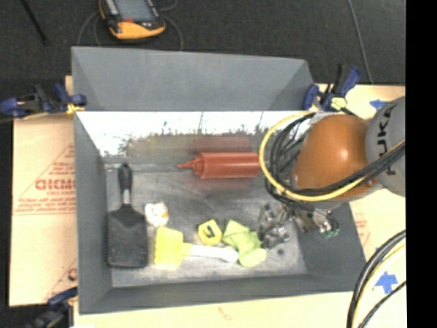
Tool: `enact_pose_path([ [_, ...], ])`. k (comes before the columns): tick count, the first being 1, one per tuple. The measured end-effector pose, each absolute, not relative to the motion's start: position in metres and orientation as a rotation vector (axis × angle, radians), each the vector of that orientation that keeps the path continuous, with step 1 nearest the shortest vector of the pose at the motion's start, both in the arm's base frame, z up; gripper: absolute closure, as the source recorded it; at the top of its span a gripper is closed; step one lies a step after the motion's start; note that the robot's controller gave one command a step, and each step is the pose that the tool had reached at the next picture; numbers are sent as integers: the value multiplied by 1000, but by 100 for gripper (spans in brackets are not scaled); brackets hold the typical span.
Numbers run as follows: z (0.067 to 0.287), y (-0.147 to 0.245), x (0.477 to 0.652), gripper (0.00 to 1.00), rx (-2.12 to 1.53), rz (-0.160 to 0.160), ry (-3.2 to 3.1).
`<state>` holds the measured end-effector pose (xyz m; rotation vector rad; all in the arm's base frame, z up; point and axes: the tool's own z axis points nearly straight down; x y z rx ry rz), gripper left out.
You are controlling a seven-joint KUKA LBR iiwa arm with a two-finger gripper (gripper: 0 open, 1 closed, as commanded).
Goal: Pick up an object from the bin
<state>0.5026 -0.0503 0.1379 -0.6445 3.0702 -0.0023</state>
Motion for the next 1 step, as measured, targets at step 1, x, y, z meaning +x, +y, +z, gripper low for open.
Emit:
enact_pose_path([
  [1, 138, -50, 503, 100, -645, -2, 3070],
])
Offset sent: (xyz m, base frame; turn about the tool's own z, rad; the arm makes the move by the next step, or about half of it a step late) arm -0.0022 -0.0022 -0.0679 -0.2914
